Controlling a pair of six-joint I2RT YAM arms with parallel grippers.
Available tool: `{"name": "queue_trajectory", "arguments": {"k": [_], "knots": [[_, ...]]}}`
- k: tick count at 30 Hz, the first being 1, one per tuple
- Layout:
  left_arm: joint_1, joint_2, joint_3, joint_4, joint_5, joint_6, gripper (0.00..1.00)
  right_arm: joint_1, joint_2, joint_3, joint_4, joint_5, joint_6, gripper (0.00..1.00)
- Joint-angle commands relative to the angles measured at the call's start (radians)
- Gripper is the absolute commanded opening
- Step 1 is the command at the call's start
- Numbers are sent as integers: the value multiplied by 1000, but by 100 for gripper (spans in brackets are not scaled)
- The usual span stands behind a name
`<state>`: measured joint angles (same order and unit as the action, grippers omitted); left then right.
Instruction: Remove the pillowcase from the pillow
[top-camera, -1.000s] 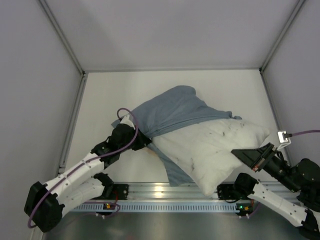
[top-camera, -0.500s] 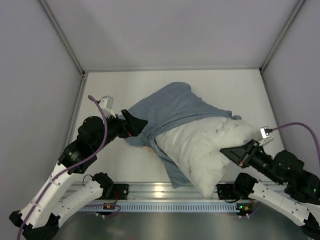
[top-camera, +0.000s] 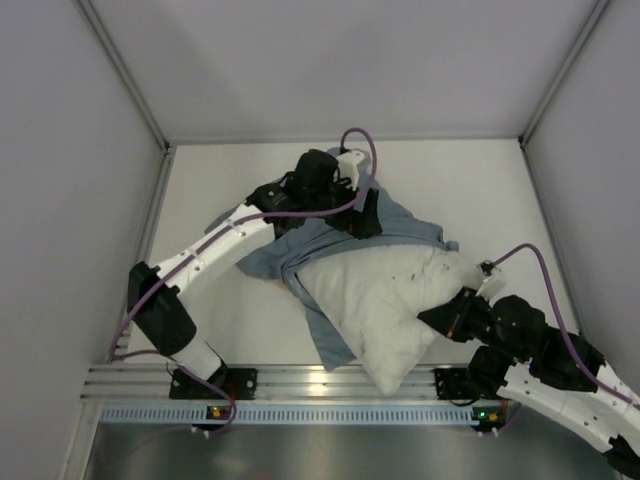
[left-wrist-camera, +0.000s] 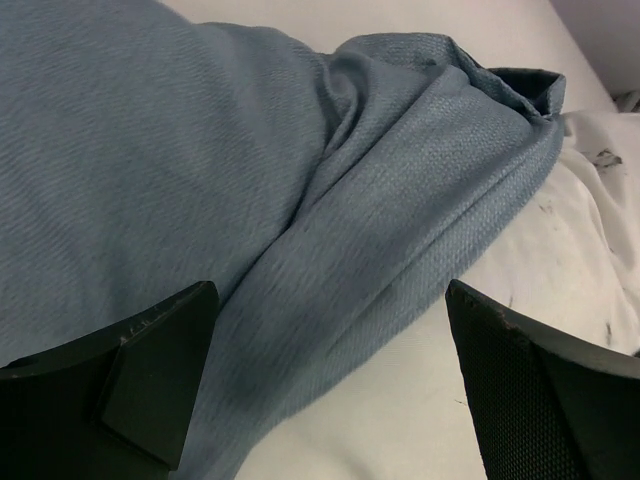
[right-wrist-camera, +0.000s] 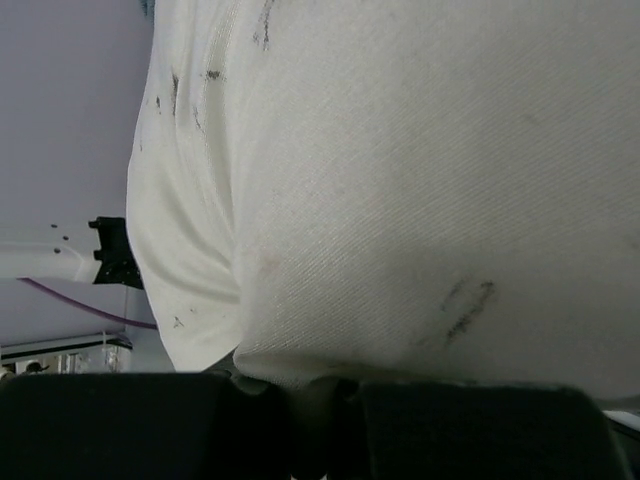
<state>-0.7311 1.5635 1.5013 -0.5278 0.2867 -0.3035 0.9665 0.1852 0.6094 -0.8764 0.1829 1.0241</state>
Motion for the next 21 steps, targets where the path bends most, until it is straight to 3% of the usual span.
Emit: {"name": "queue_trajectory", "arguments": {"k": [1,8,10,11,12,13,14,17,21], "knots": [[-79,93,132,-52,-65,130,99,6,-12,23,79,-36,2,0],[-162,217,169,-57,-190,178,99,6,-15,35,80,-49,-2,0],[-162,250,172,-58,-222,165,87,6,-10,35,80,-49,-4,0],[-160,272,175,-69,-288,144,76,6,-10,33,80,-45,-4,0],[-154,283,177,-78,-360,124,33,6,-12,32,79,-43,-2,0],[-148,293,180,-92,-433,91,10,6,-12,30,79,-45,-2,0],[-133,306,181,-110,-501,52,0,6,-13,29,79,-40,1,0],[-16,274,98,-143,-538,-144,0,6,-24,27,77,-28,7,0],[166,179,-65,-124,-572,-244,0,8,-75,32,50,10,24,0]]}}
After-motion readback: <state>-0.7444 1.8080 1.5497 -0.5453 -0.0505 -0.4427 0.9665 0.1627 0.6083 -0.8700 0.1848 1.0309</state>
